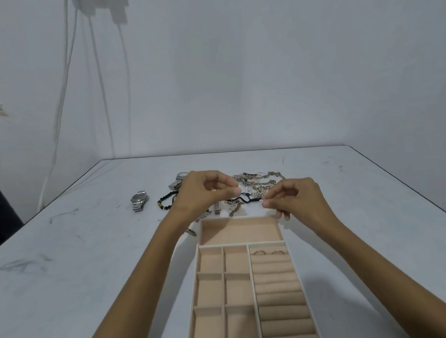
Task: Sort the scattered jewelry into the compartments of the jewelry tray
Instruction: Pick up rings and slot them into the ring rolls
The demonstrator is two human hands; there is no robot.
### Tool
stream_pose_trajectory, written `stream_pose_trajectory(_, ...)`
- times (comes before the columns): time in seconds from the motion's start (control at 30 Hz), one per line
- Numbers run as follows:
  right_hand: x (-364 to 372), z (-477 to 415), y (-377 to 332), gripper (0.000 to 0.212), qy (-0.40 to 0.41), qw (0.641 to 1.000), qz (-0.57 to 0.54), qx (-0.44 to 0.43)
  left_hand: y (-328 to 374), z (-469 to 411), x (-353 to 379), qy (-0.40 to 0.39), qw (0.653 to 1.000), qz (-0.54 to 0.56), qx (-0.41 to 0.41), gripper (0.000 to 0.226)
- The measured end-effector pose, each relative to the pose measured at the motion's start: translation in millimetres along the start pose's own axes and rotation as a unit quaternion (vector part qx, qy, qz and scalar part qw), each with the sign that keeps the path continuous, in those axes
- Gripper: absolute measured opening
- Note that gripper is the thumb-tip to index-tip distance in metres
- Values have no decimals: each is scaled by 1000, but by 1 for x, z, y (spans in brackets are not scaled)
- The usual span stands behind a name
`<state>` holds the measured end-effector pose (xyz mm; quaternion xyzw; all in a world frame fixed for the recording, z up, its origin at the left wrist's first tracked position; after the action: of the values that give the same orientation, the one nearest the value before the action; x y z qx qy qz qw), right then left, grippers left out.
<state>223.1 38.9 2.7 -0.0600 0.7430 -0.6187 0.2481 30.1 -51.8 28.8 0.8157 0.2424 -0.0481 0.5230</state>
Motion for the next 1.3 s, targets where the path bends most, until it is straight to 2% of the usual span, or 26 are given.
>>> stream_pose_trajectory(0.17,-2,48,0,9,-22,999,25,-34,3,30,11,-29,999,-28,27,12)
stream_pose_trajectory(0.33,-3,74,9,12,-37,997,56,-49,2,35,10,31,999,1,41,10)
stream_pose_trajectory(0.47,-3,80,17,17,-38,992,109,-56,-2,37,3,67,997,2,38,11)
stream_pose_trajectory(0.93,-2,78,20,19,-65,975,186,-105,1,39,5,56,998,-15,35,11)
stream_pose_trajectory(1.1,-5,78,19,7,-68,986,133,-73,1,40,6,46,998,-19,38,11)
stream_pose_trajectory(1.3,-3,78,21,17,-60,992,105,-36,-1,39,8,39,998,-18,42,10)
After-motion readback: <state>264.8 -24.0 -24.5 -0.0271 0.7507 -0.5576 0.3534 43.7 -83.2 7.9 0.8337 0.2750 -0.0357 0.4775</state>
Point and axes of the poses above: each hand's wrist, its own z-axis away from the middle knuckle, its own x-axis out of the palm, y = z × x, the point moved 2 cm from there along -z, towards the middle knuckle, and after that the axes turned 11 degrees about x, right-handed, at the moved point
